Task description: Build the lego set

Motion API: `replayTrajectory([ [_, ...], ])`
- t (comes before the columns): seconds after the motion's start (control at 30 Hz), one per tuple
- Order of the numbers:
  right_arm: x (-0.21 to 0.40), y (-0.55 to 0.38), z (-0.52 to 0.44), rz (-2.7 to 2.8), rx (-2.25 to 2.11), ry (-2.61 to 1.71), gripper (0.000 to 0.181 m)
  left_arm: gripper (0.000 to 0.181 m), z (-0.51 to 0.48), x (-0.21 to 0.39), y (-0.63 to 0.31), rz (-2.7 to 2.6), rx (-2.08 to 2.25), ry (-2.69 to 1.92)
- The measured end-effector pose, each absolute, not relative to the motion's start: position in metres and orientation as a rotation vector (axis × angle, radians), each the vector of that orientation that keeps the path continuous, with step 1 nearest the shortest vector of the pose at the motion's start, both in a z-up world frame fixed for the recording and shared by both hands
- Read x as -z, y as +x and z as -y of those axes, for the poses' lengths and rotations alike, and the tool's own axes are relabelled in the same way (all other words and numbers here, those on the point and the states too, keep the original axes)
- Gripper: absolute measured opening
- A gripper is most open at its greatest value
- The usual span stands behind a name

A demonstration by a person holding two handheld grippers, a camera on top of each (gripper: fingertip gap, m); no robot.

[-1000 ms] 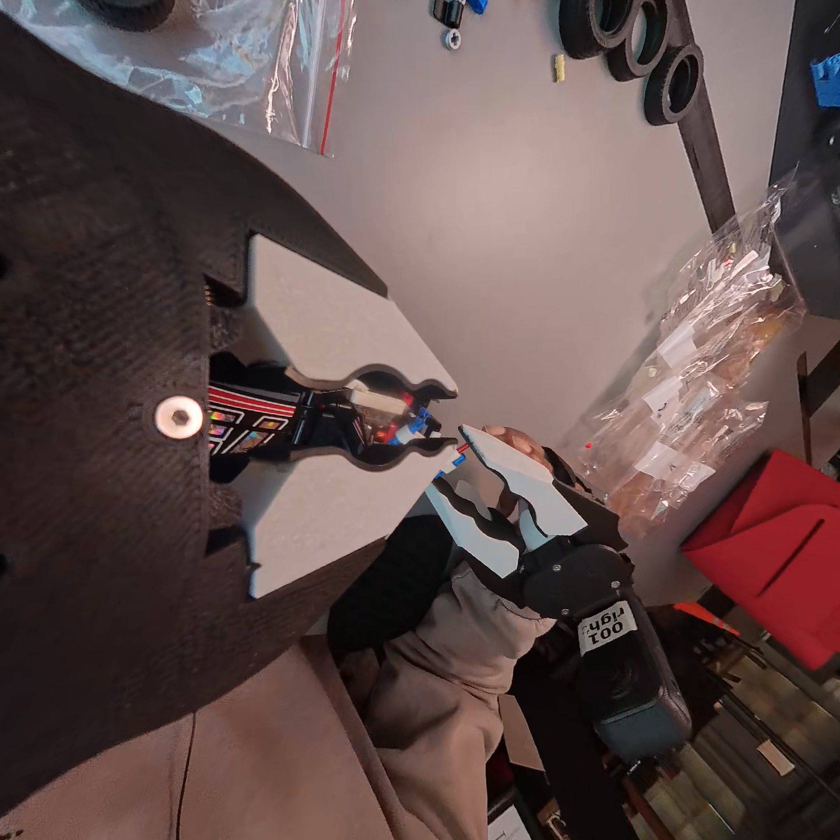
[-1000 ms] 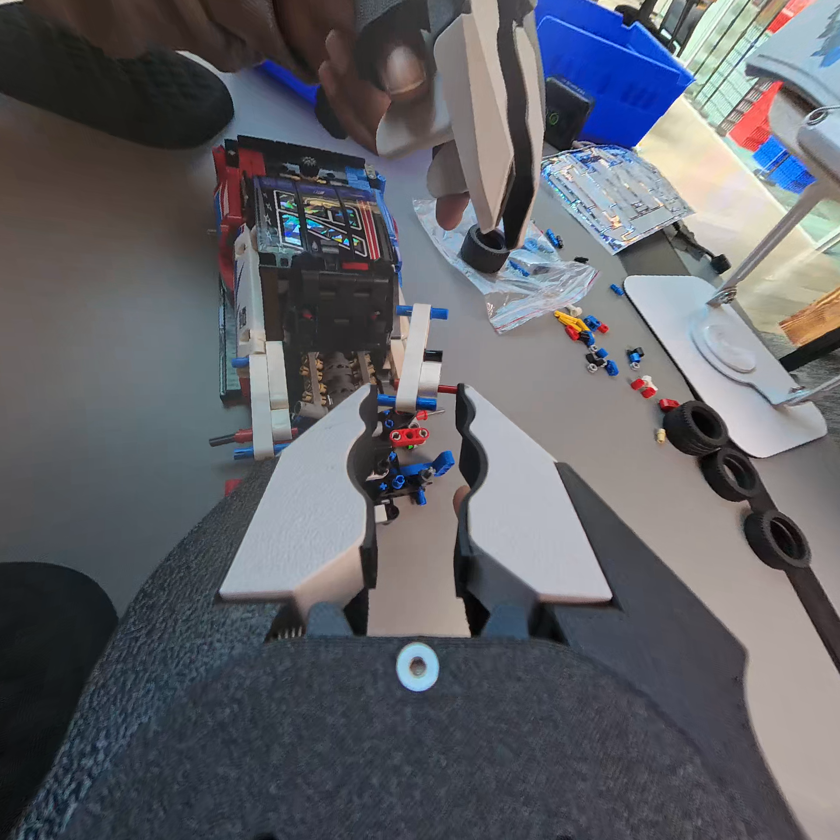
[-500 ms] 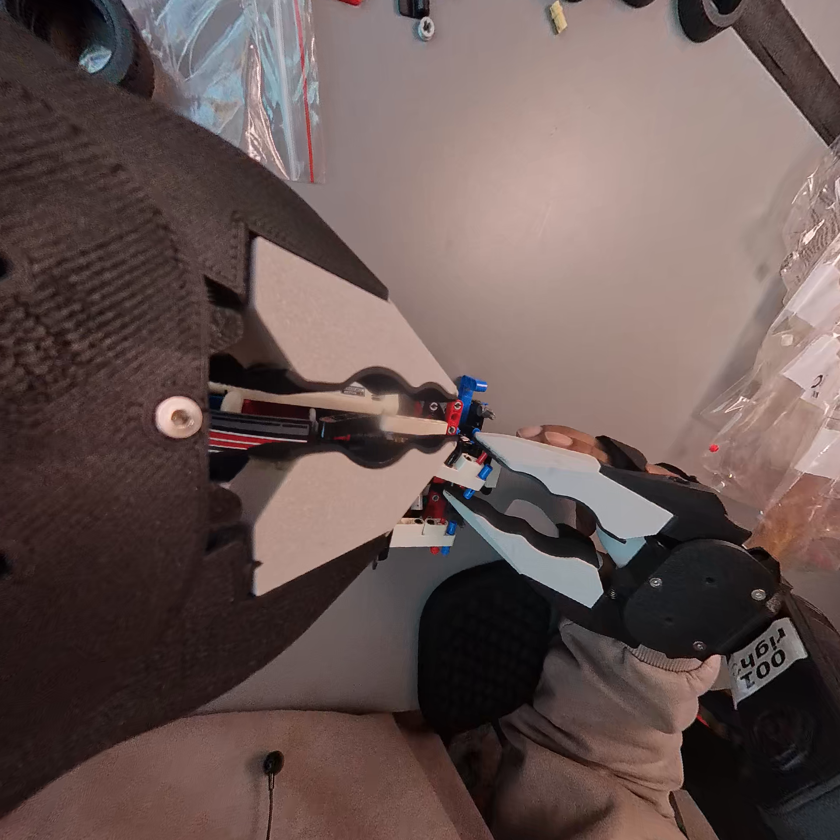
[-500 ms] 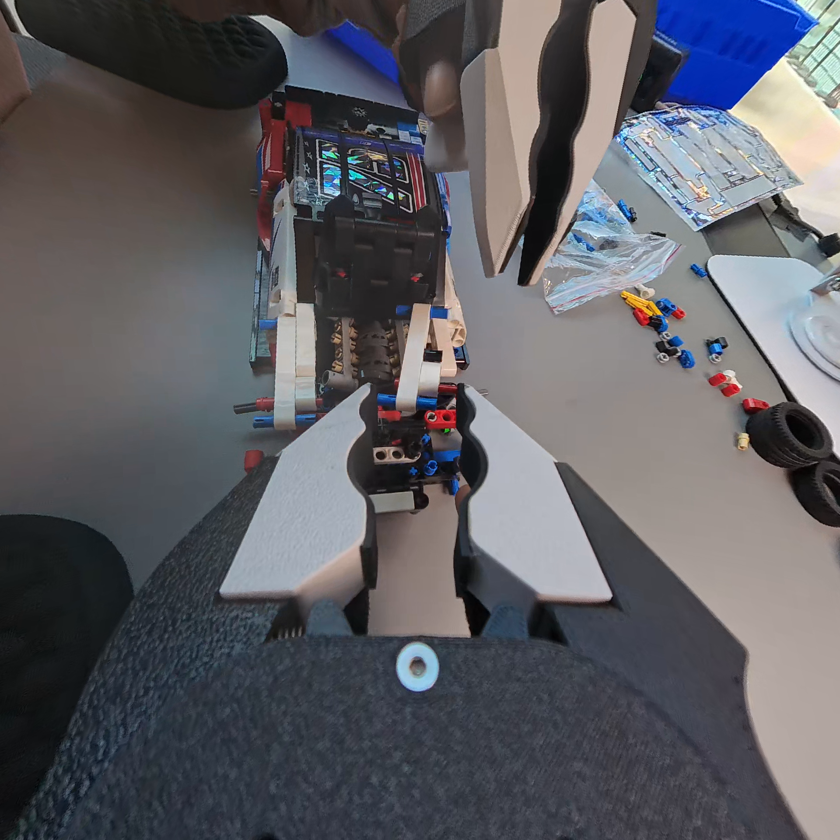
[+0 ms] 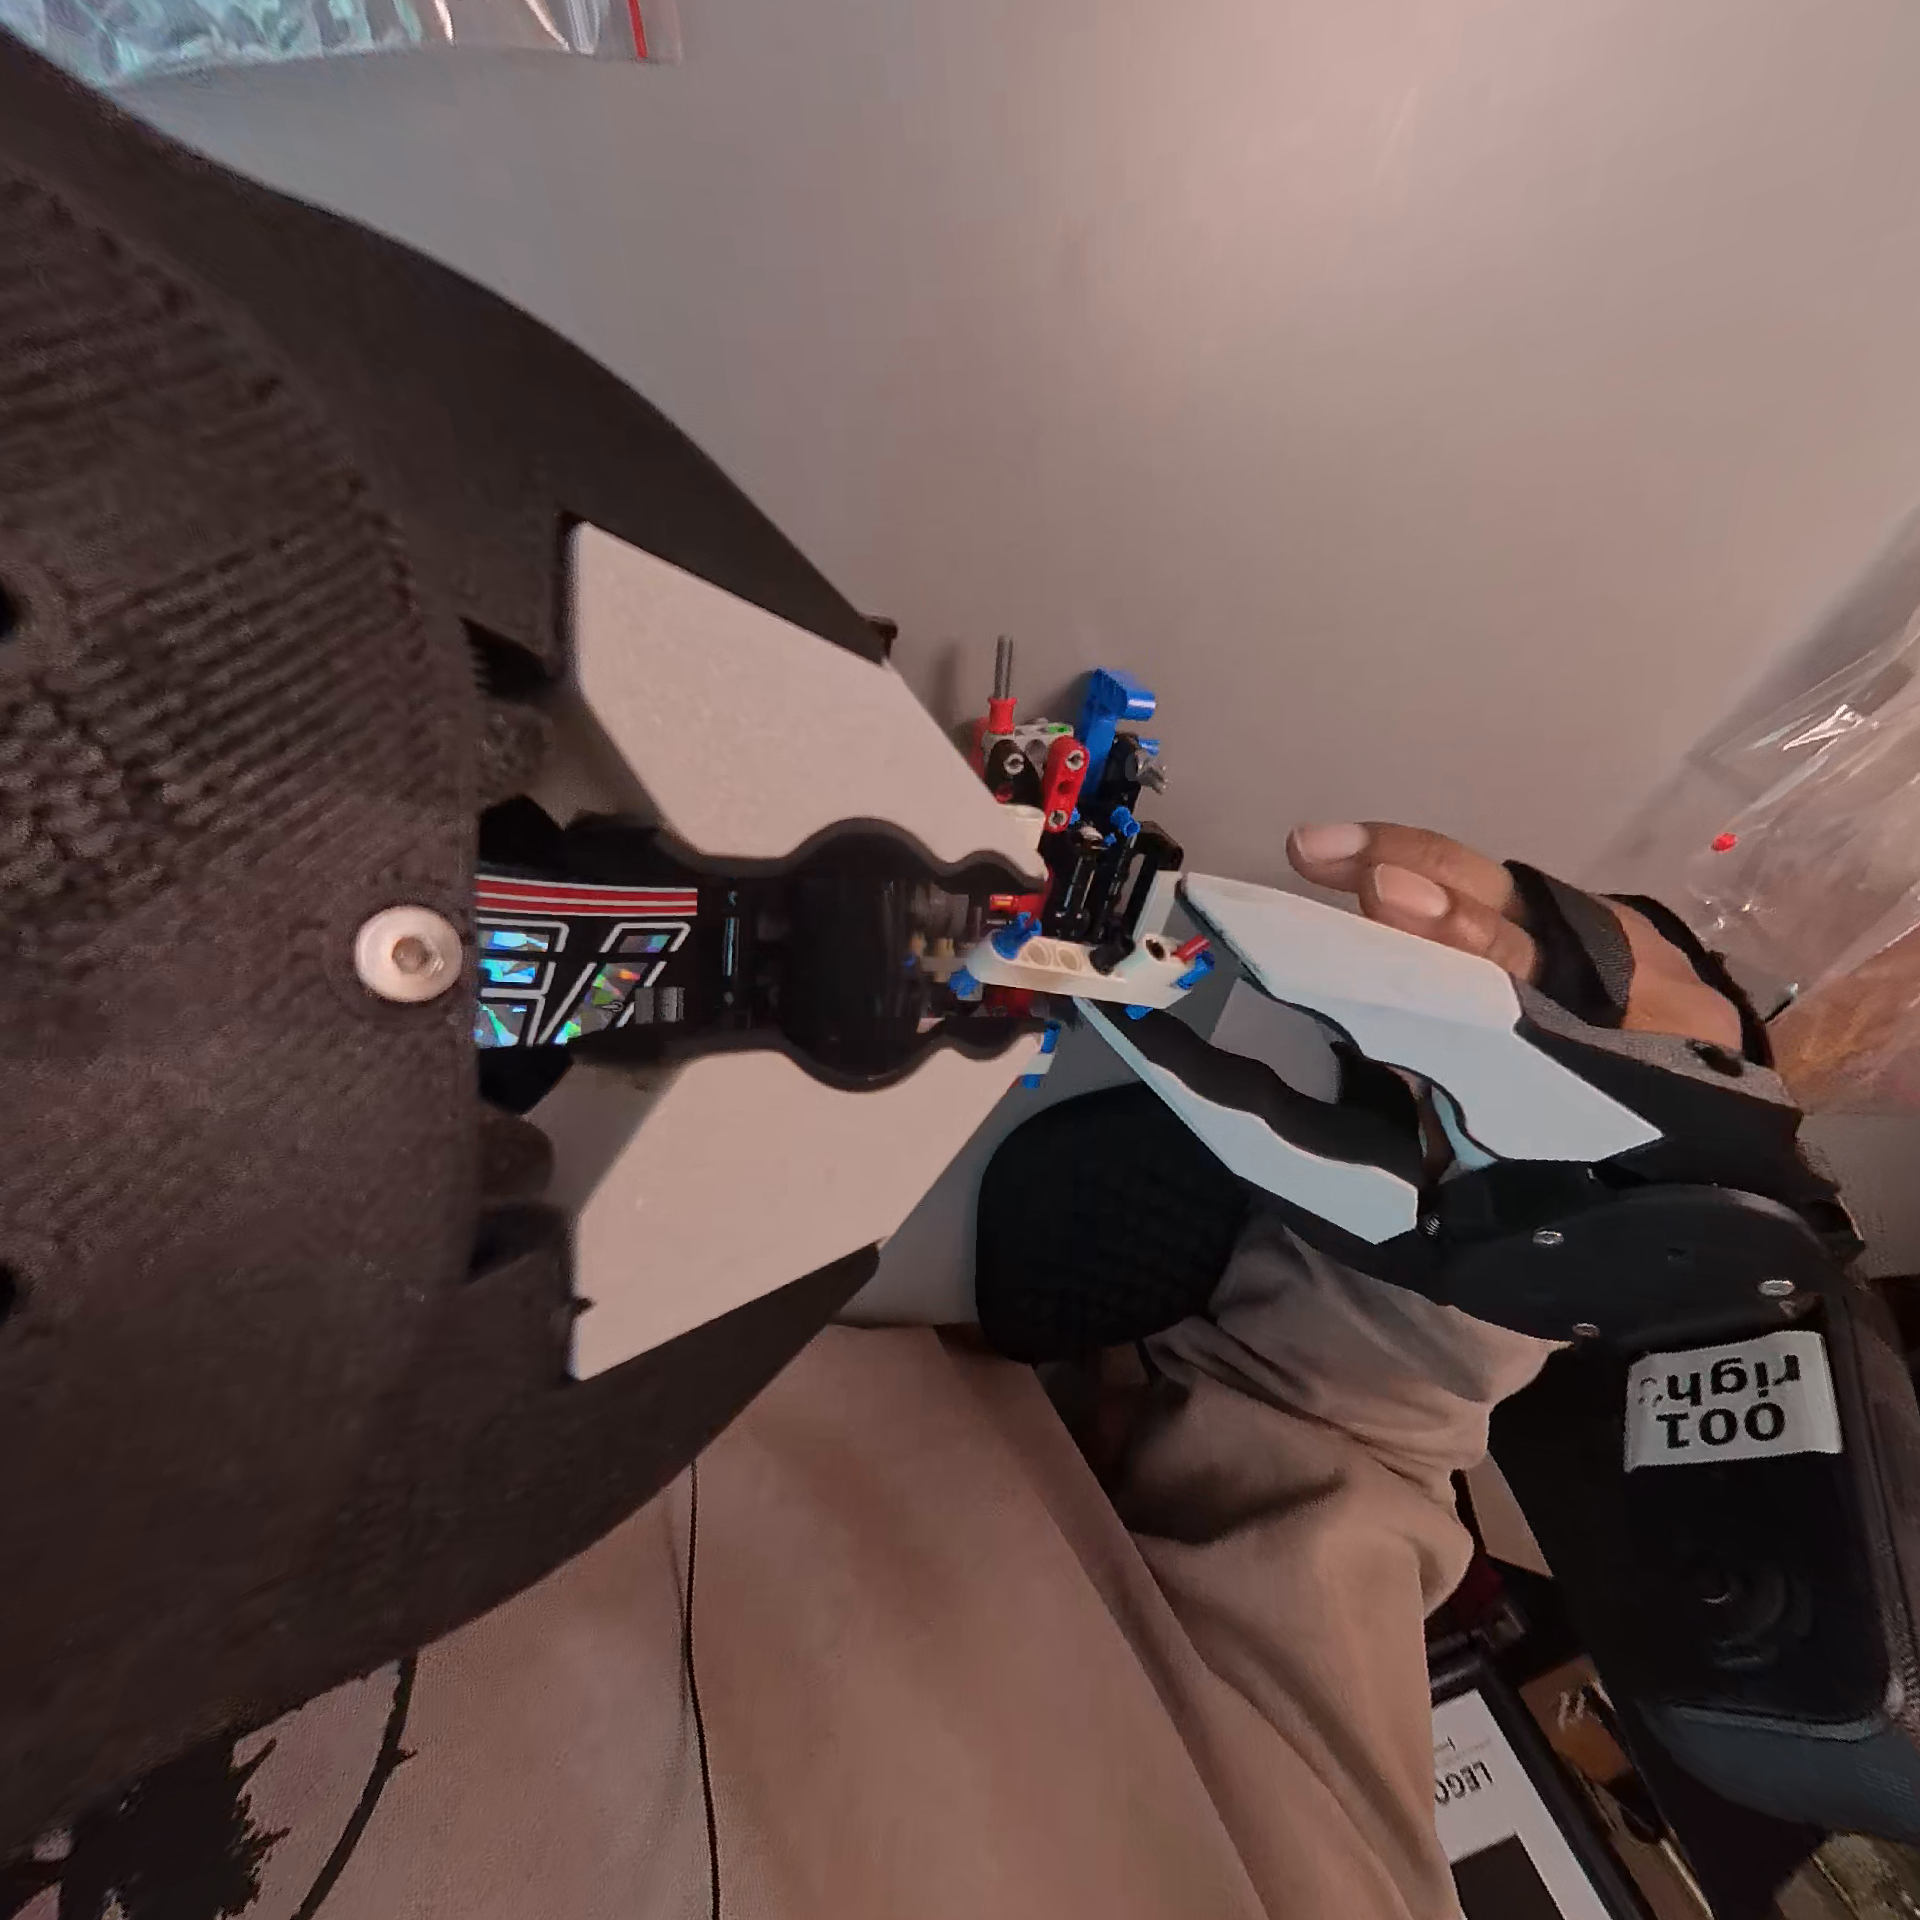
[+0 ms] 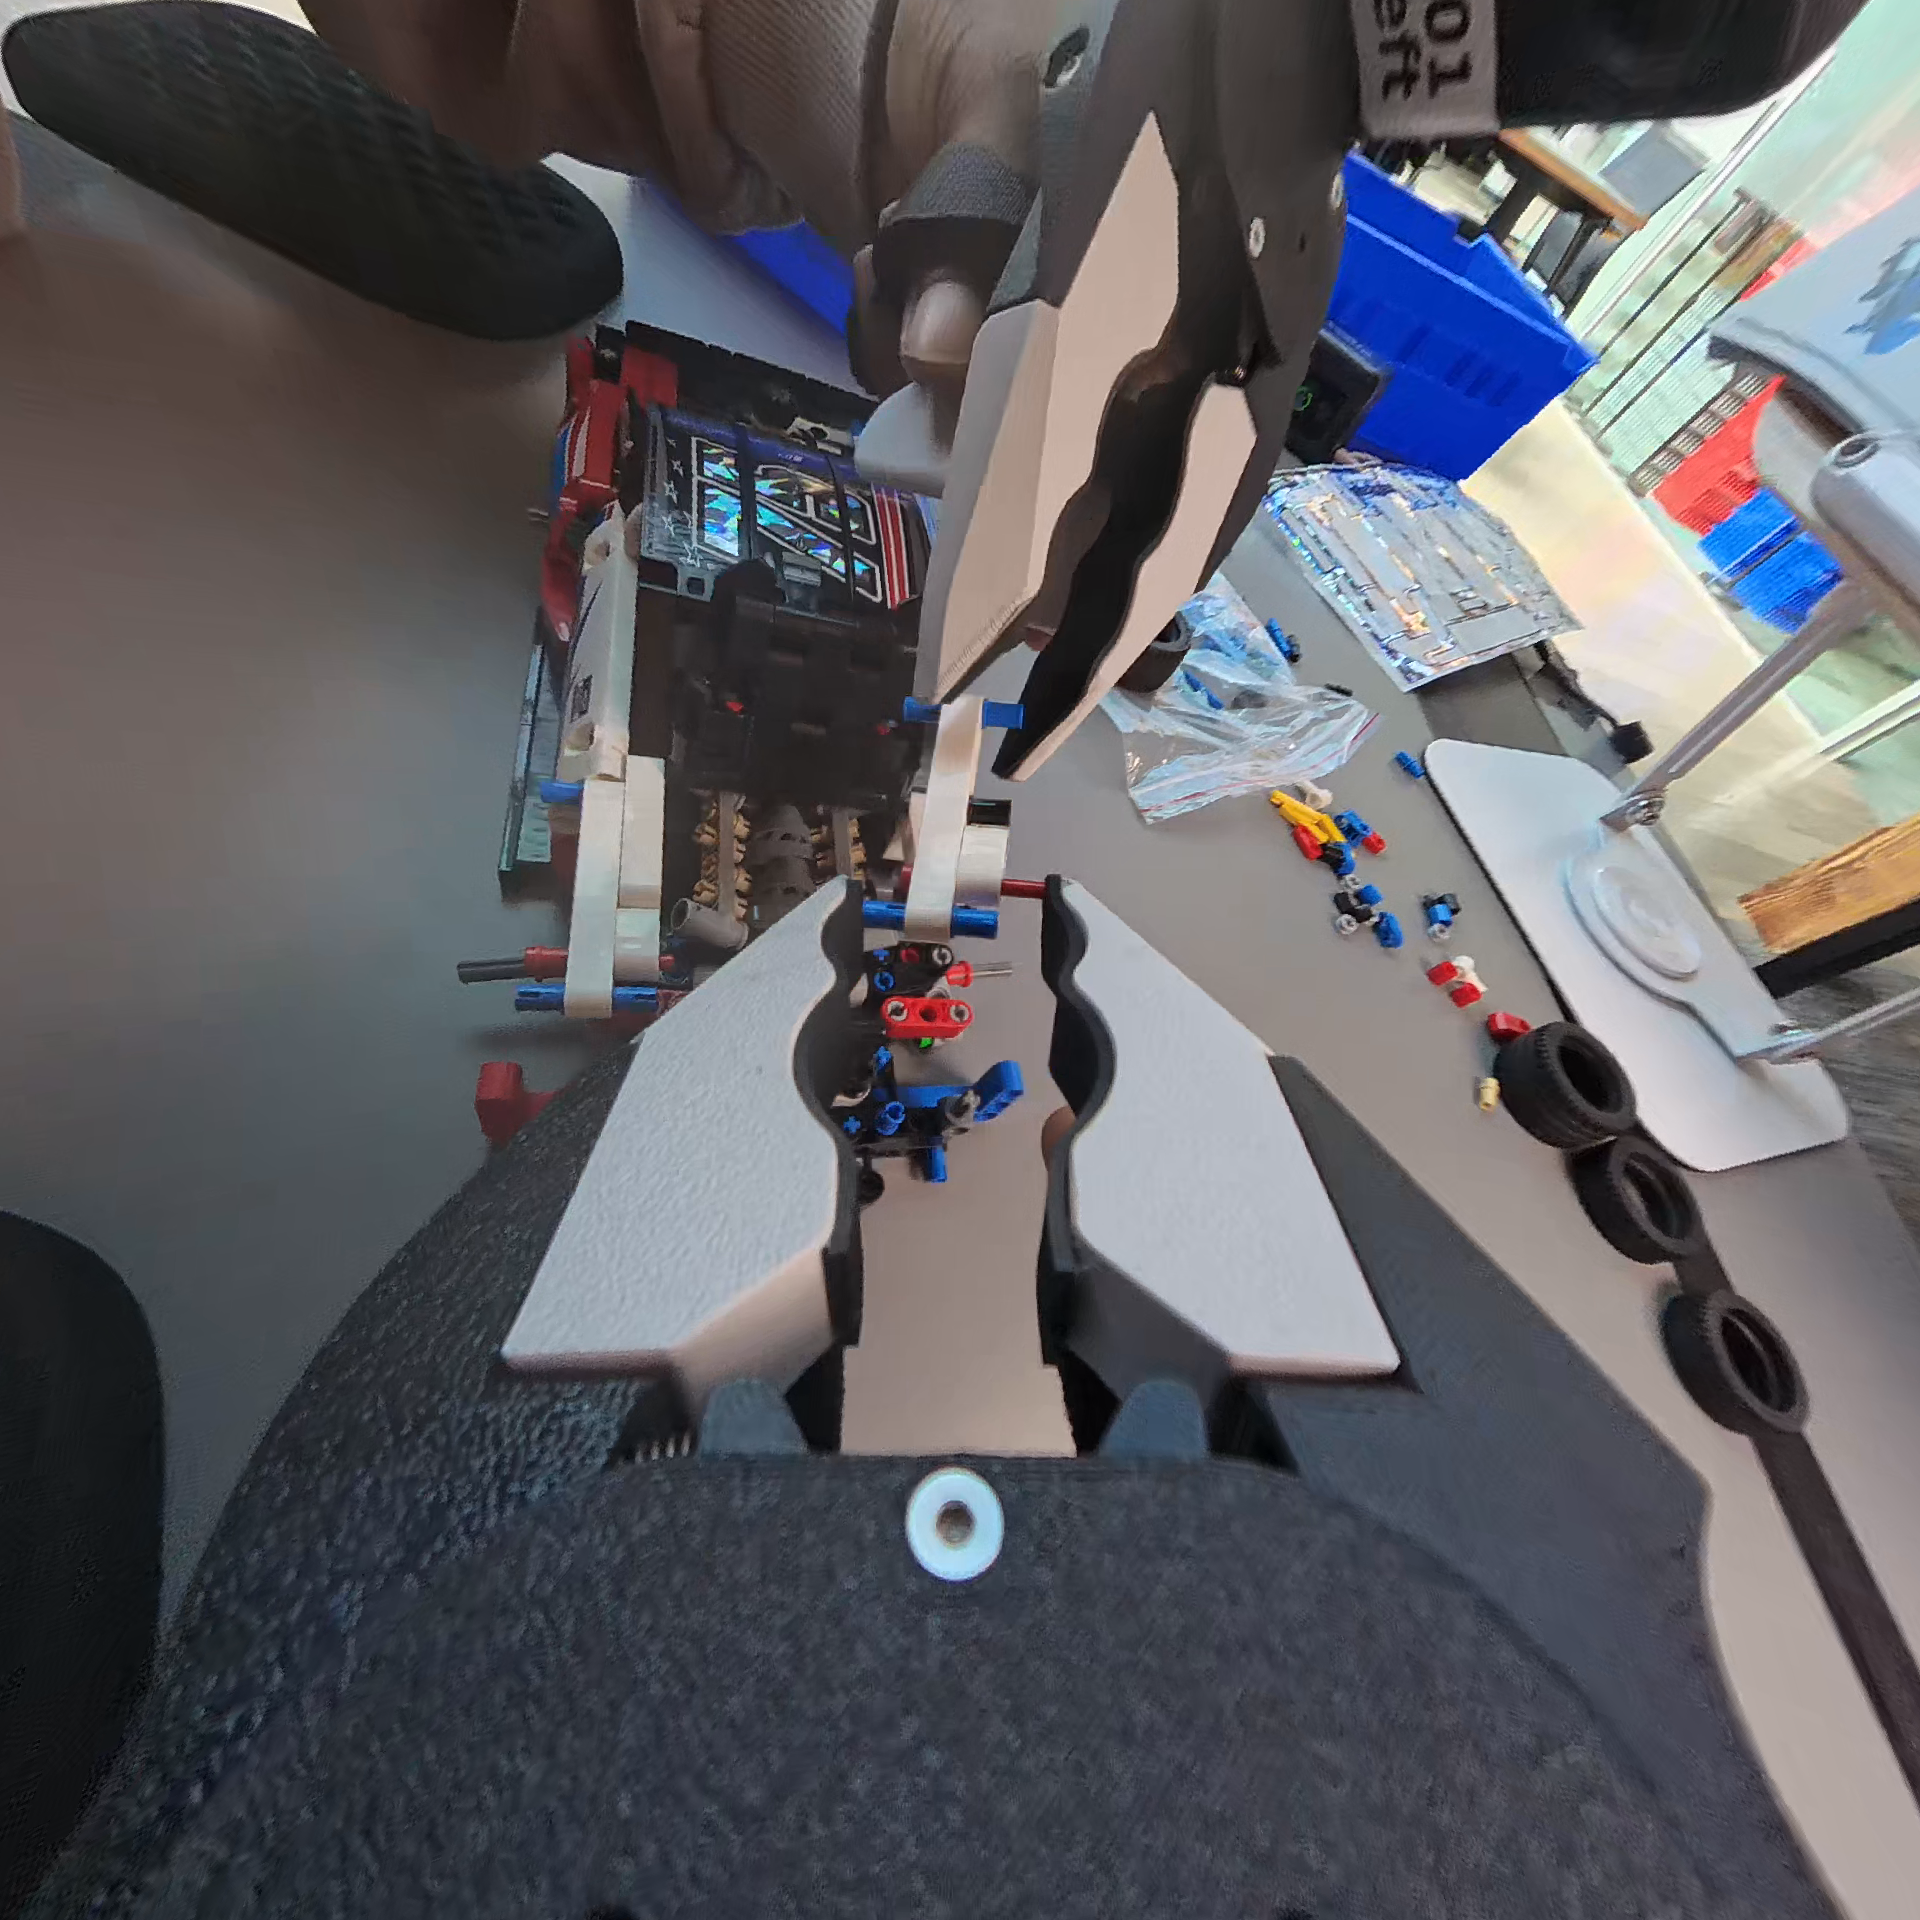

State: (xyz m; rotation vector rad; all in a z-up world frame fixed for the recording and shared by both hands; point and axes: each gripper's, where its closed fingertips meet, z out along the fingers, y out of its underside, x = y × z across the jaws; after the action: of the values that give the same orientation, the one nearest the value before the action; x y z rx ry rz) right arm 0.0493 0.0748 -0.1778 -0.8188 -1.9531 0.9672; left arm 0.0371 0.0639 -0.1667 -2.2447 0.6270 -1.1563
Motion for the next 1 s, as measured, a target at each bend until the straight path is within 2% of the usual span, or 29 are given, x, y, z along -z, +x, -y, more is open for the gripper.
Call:
replayTrajectory([
  [0.07, 0.170, 0.048, -0.078, 1.925, -0.897, -0.770, 0.033, 0.011, -0.066, 0.165, 0.036, -0.608, 1.160, -2.226],
  [0.2, 0.156, 0.044, -0.086, 1.835, -0.748, -0.695, 0.032, 0.010, -0.073, 0.148, 0.033, -0.703, 1.014, -2.087],
  [0.23, 0.150, 0.044, -0.090, 1.793, -0.747, -0.707, 0.023, 0.006, -0.075, 0.144, 0.031, -0.744, 0.933, -2.044],
  [0.33, 0.138, 0.049, -0.092, 1.736, -0.984, -0.836, 0.037, 0.005, -0.075, 0.135, 0.030, -0.941, 0.633, -1.873],
  [0.4, 0.138, 0.054, -0.090, 1.734, -1.153, -0.910, 0.038, 0.005, -0.070, 0.131, 0.034, -1.048, 0.462, -1.744],
  [0.5, 0.139, 0.056, -0.080, 1.744, -1.231, -0.898, 0.028, 0.006, -0.068, 0.137, 0.037, -1.170, 0.226, -1.646],
  [0.57, 0.139, 0.054, -0.074, 1.758, -1.170, -0.843, 0.011, 0.006, -0.068, 0.139, 0.037, -1.187, 0.178, -1.624],
  [0.6, 0.141, 0.052, -0.075, 1.764, -1.092, -0.817, 0.006, 0.006, -0.067, 0.140, 0.038, -1.180, 0.197, -1.625],
  [0.73, 0.145, 0.050, -0.073, 1.788, -0.785, -0.642, 0.006, 0.008, -0.066, 0.143, 0.035, -1.092, 0.360, -1.704],
  [0.9, 0.146, 0.049, -0.070, 1.693, -0.395, -0.360, 0.005, 0.032, -0.060, 0.141, 0.034, -0.794, 0.908, -1.956],
  [1.0, 0.150, 0.048, -0.061, 1.644, -0.281, -0.242, 0.005, 0.035, -0.054, 0.141, 0.036, -0.724, 1.087, -2.022],
])
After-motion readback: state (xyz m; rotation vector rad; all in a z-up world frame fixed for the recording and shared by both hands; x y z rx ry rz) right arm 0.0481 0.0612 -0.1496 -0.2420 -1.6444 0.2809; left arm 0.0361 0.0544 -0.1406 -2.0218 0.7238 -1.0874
